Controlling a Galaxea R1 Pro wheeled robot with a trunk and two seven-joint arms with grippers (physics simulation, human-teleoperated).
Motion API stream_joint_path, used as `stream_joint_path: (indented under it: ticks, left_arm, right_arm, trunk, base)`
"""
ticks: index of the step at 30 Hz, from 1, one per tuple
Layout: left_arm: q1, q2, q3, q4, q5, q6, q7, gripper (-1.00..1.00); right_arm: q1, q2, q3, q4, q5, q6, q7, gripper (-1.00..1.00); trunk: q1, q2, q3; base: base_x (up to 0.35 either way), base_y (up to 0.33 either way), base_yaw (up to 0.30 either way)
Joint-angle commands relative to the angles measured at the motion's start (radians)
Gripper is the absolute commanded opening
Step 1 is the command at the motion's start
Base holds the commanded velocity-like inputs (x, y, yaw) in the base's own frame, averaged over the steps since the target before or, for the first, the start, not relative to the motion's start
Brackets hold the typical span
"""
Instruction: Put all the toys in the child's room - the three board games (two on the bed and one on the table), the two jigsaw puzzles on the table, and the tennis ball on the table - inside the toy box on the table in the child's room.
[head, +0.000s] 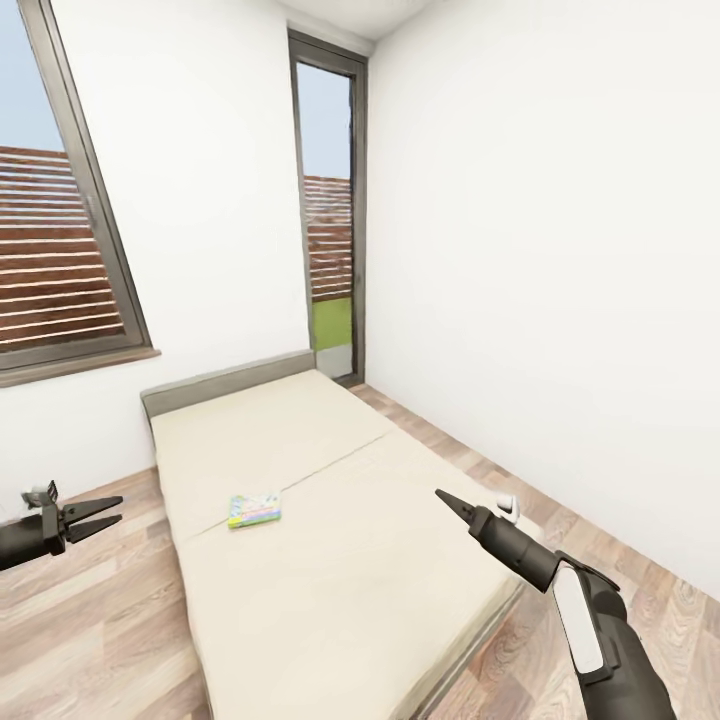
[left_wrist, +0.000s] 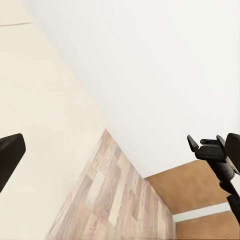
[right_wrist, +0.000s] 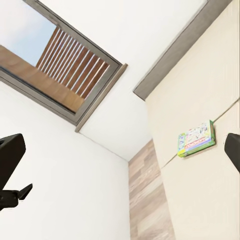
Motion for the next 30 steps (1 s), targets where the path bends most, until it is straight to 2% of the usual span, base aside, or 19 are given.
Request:
stream_joint_path:
  ticks: [1, 25, 30]
  left_arm:
    - [-0.001, 0.0, 0.001, 0.0, -0.002, 0.011, -0.005, 1.0]
    - [-0.001, 0.002, 0.002, 0.0, -0.002, 0.011, -0.005, 1.0]
    - [-0.001, 0.002, 0.002, 0.0, -0.002, 0.012, -0.005, 1.0]
  right_arm:
    - [-0.001, 0.001, -0.002, 0.0, -0.002, 0.006, 0.002, 1.0]
    - [-0.001, 0.001, -0.002, 0.0, -0.002, 0.006, 0.002, 1.0]
    - [-0.001, 0.001, -0.002, 0.0, -0.002, 0.006, 0.002, 1.0]
  trunk:
    - [0.001, -0.002, -0.002]
    - [0.001, -0.002, -0.002]
    - [0.001, -0.002, -0.002]
  base:
    - [0.0, 0.038, -0.278]
    - [0.0, 0.102, -0.278]
    - [-0.104, 0.072, -0.278]
